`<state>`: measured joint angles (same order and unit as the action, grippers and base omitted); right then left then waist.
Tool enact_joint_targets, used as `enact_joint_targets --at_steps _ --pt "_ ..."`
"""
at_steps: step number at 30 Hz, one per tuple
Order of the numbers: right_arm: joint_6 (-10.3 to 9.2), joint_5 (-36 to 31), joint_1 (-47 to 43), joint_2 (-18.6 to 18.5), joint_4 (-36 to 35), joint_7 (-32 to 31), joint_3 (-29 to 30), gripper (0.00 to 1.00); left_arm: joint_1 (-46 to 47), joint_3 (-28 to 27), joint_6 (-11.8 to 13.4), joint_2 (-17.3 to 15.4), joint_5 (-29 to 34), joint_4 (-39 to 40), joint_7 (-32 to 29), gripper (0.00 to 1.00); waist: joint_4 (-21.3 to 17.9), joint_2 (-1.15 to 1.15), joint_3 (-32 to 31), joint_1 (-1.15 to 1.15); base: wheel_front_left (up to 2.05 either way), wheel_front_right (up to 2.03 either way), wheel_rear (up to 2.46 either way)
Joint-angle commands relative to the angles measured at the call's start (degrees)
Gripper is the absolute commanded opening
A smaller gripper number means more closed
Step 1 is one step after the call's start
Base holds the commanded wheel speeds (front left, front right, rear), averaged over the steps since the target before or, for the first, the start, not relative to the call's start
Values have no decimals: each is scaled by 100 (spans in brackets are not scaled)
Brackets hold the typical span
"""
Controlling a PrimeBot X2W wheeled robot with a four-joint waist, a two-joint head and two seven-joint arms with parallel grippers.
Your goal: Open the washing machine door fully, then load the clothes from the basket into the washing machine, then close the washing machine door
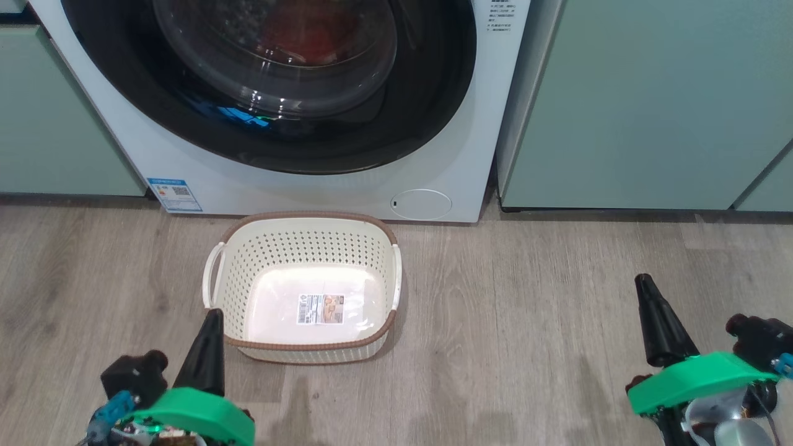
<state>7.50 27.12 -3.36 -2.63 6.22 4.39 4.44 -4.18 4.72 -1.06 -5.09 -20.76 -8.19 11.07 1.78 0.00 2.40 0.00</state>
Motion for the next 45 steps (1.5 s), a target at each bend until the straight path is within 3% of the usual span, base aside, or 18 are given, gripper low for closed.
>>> enact_joint_targets --at_steps 1,45 --pt "1 166 232 -43 -154 -27 -11 0 267 -107 -35 -15 -157 157 -42 0 -2 0 -3 0 0 0 0" --pt "0 2846 525 -86 229 -410 10 0 586 -530 -287 83 -3044 -151 -753 0 -75 0 -93 0 0 0 0"
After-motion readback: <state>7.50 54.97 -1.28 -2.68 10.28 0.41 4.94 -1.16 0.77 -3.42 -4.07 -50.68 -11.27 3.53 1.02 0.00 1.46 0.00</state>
